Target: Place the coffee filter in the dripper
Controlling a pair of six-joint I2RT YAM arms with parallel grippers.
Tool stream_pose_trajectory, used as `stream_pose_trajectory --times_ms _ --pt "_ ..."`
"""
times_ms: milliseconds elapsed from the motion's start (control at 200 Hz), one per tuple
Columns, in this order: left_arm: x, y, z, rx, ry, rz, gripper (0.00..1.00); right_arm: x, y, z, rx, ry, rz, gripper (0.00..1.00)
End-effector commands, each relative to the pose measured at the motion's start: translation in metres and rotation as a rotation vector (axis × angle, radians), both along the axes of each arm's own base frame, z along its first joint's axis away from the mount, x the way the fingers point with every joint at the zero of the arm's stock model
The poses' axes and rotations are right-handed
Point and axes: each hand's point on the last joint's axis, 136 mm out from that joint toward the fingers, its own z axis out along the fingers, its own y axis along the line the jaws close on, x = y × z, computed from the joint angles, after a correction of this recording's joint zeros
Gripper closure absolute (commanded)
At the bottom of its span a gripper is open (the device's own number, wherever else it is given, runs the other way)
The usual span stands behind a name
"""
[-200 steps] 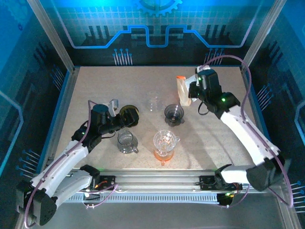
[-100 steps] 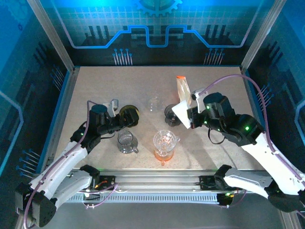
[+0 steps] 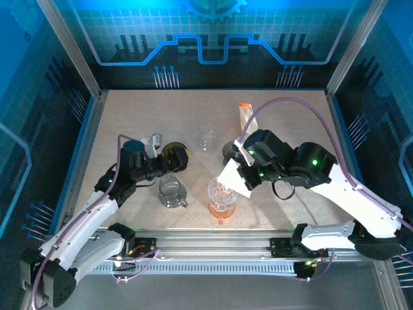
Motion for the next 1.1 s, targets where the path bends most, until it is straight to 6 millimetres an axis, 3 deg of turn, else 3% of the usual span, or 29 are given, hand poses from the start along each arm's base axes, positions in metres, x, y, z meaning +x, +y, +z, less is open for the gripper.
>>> stream_pose_trajectory --times_ms 0,125,530,1096 --pt "-0.003 -0.002 0.010 -0.001 -0.022 -0.033 0.01 -0.014 -0.004 -0.006 -0.084 0.061 0.037 1.00" --pt "-0.004 -0.002 0.012 0.003 -0.029 -0.036 0.01 -0.015 0.001 -0.011 -0.160 0.076 0.070 1.00" --pt "-0.006 -0.003 0.012 -0.002 -0.033 -0.047 0.01 -0.012 0.050 -0.034 -0.173 0.150 0.184 1.00" --pt "-0.007 -0.004 0.012 -0.012 -0.035 -0.053 0.01 0.004 0.061 -0.070 -0.160 0.202 0.158 1.00"
